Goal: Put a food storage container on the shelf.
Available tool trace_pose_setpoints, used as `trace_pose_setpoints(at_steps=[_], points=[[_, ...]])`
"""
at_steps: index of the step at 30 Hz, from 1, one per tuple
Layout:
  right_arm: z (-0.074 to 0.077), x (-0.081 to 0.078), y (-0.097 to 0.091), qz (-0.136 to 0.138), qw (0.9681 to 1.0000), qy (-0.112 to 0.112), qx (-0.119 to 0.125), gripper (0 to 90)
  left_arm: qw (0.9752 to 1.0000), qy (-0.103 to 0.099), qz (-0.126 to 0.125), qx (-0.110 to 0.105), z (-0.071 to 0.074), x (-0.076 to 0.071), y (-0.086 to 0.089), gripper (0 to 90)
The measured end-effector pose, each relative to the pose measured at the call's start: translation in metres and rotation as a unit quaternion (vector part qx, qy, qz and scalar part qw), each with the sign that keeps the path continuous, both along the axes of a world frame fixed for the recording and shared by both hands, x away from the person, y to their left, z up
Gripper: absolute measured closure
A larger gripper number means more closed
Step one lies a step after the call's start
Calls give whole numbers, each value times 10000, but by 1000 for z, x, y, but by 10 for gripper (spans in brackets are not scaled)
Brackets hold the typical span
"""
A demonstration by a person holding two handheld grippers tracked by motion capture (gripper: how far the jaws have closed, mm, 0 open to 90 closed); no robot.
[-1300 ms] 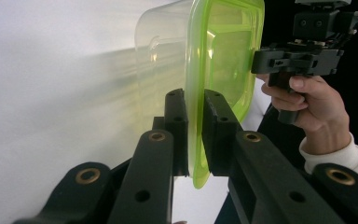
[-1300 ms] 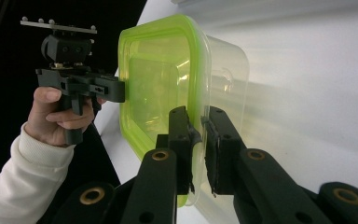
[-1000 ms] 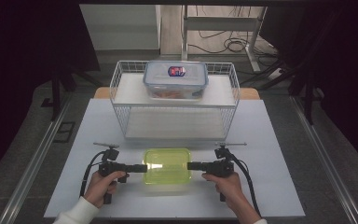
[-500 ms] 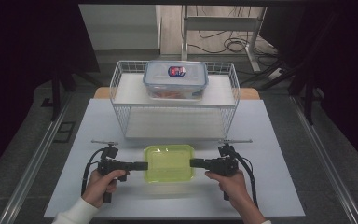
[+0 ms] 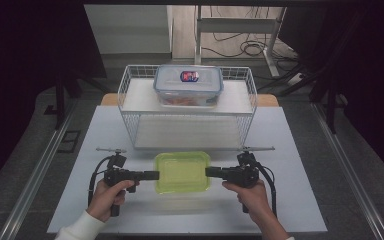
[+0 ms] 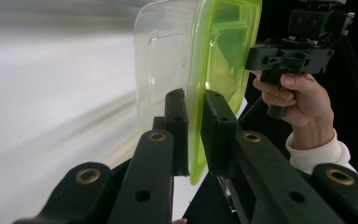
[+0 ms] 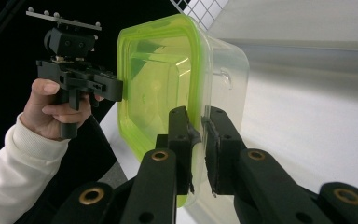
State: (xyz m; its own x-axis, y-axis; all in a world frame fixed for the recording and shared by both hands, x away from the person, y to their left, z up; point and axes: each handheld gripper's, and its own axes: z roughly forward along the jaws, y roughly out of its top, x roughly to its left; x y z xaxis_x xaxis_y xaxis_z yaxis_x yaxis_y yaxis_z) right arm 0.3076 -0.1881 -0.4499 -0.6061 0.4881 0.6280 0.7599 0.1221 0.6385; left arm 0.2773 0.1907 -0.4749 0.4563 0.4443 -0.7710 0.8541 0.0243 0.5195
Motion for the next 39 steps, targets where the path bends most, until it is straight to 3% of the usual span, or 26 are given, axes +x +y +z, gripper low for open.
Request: trace_pose_setpoints(at_steps=[8, 18, 39], points=[[8, 1, -2, 12, 9999, -96, -33, 806, 10000, -33, -67, -17, 6, 5, -1, 819], [26, 7, -6, -47, 9995, -304, 97, 805, 9996, -259, -107, 51, 32, 15, -4, 819], [65, 20, -5, 1, 9984, -561, 75, 805, 9991, -421, -53, -48, 68, 27, -3, 818]])
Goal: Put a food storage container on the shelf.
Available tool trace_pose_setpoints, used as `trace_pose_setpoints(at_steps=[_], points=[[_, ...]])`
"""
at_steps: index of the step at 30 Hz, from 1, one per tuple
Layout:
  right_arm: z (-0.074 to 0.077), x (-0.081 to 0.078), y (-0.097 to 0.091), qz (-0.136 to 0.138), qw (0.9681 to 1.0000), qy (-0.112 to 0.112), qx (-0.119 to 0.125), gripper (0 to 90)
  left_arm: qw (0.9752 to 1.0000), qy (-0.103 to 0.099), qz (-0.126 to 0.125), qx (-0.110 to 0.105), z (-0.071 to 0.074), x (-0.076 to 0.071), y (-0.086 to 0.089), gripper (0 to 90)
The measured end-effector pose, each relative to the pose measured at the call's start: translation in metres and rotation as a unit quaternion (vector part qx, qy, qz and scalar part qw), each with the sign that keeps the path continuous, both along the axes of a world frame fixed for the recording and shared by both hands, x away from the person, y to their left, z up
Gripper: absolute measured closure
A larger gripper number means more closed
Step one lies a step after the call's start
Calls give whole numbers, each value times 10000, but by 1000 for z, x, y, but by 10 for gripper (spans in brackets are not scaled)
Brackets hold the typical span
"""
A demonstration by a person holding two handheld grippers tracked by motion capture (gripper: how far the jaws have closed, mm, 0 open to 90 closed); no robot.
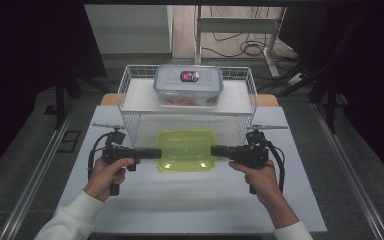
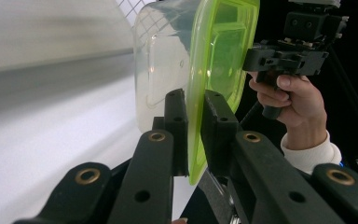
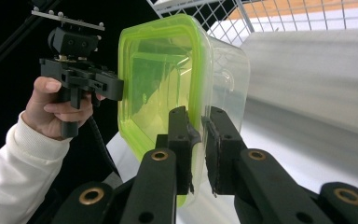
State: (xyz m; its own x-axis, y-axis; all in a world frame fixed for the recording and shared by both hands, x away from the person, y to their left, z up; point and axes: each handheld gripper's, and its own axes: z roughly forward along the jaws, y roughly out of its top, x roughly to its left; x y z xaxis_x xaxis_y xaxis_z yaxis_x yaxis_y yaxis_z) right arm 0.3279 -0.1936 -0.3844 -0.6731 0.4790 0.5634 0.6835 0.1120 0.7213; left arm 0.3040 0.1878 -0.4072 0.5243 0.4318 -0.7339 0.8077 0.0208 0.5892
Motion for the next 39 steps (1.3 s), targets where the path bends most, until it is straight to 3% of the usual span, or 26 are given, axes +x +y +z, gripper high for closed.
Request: trace_pose_setpoints(at_steps=[39], points=[[88, 44, 6, -16, 9993, -383, 7, 805, 9993, -384, 17, -9, 89, 47, 6, 818]])
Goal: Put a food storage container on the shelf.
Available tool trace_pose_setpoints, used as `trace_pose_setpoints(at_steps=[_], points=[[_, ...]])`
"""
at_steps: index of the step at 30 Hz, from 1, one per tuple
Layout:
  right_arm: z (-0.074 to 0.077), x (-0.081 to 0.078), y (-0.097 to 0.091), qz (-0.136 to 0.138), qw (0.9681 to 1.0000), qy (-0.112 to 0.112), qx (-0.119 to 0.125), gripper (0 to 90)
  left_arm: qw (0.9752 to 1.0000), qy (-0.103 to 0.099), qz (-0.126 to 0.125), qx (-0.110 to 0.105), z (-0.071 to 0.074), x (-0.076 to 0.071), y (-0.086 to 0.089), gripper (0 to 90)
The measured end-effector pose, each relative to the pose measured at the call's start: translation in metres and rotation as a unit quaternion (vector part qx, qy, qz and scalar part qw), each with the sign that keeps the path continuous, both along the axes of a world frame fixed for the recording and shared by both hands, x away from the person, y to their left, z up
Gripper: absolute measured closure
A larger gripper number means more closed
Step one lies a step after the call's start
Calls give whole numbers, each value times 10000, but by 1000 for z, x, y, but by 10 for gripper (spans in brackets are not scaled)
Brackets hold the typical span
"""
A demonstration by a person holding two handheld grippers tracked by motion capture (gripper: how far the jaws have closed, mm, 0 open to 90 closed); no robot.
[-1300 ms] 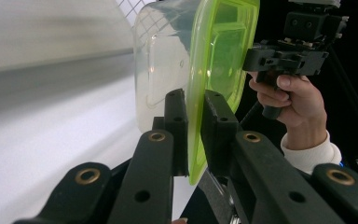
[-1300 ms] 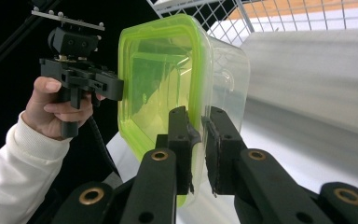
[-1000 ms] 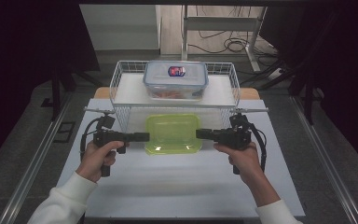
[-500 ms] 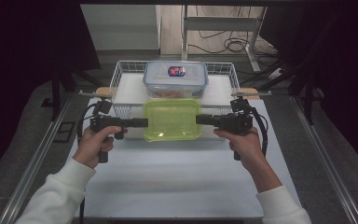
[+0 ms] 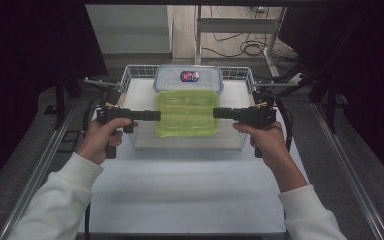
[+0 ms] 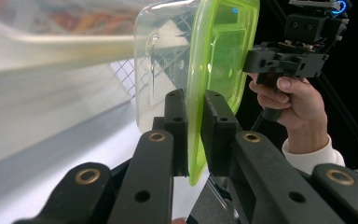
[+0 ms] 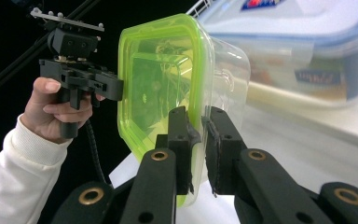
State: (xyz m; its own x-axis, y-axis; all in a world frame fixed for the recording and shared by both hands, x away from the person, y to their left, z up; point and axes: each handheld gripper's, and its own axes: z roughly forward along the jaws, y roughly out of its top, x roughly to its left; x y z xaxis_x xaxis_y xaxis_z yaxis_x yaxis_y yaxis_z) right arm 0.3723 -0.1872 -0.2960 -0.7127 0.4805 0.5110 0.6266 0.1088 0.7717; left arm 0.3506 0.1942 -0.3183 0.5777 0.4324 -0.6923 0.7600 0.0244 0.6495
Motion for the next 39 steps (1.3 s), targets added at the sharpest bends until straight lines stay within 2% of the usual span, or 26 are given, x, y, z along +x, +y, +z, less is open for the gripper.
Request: trace_pose_setpoints(at_steps=[9, 19, 25, 33, 34, 35, 39], points=[[27, 16, 6, -10, 10000, -58, 45, 805, 9999, -127, 30, 54, 30, 15, 6, 819], [46, 43, 11, -99, 9999, -44, 33, 805, 9997, -159, 92, 131, 49, 43, 9, 819], [46, 69, 10, -175, 9997, 78, 126, 806, 9997, -102, 114, 197, 53, 69, 7, 819], [41, 103, 9, -334, 9987, 292, 230, 805, 9994, 205, 211, 190, 50, 105, 4, 820], [39, 107, 9, -354, 9985, 341, 234, 802, 9993, 241, 244, 130, 49, 108, 5, 820], [37, 110, 9, -364, 9980, 378, 346, 801, 9993, 265, 259, 66, 48, 111, 6, 820], [33, 118, 9, -392, 9971, 410, 498, 789, 9986, 416, 300, -155, 43, 120, 9, 820]])
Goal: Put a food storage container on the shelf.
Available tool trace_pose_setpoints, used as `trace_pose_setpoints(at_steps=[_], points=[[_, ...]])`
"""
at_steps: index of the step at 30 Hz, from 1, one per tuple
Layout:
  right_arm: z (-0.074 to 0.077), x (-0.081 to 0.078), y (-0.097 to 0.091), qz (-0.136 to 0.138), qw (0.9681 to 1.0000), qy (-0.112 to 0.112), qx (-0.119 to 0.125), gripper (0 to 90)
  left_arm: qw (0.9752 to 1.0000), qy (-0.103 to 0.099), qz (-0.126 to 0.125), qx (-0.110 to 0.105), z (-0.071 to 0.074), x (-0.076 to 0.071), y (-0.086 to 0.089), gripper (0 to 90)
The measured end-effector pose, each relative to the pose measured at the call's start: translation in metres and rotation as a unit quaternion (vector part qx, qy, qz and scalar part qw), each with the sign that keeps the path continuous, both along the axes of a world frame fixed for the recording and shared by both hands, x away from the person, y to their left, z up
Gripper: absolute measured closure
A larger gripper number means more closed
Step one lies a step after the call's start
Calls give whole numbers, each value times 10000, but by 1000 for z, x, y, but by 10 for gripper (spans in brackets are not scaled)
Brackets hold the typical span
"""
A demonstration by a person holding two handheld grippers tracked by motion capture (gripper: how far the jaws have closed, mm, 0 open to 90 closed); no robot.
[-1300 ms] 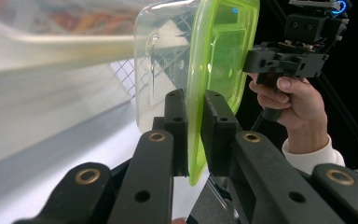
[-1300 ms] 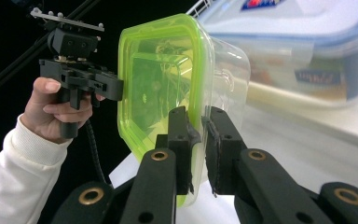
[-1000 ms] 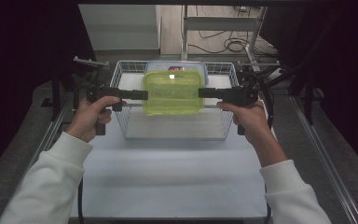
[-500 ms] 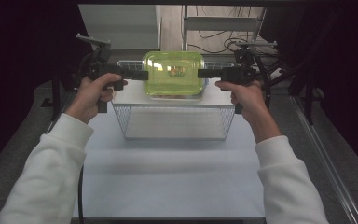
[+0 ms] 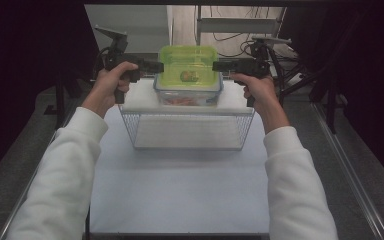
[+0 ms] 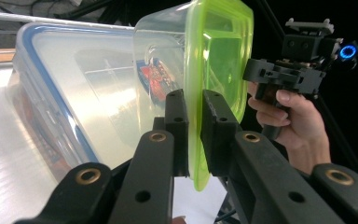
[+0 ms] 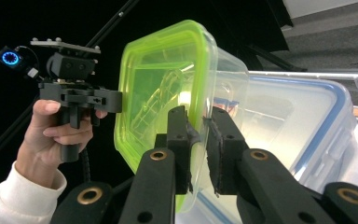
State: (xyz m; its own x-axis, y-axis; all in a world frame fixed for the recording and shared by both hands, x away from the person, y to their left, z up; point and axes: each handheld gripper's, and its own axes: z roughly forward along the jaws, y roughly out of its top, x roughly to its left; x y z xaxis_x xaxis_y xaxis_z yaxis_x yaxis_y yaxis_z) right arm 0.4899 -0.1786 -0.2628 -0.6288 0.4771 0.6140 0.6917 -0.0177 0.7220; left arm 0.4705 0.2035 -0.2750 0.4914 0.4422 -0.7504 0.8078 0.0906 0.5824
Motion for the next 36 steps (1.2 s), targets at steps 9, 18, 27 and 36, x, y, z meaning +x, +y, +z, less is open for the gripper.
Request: trace_pose_setpoints(at_steps=[9, 18, 27, 36], points=[[-12, 17, 2, -130, 9987, 444, 226, 715, 9973, 429, 189, -570, -14, 19, 3, 776], [-17, 23, 2, -213, 9972, 547, 461, 683, 9965, 452, 179, -673, -19, 24, 4, 751], [-12, 17, 3, -462, 9980, 364, 216, 470, 9986, 128, 311, -409, -16, 23, 2, 417], [3, -12, -14, -376, 9991, -162, 77, 415, 9980, -542, 284, -137, -1, -9, 2, 316]])
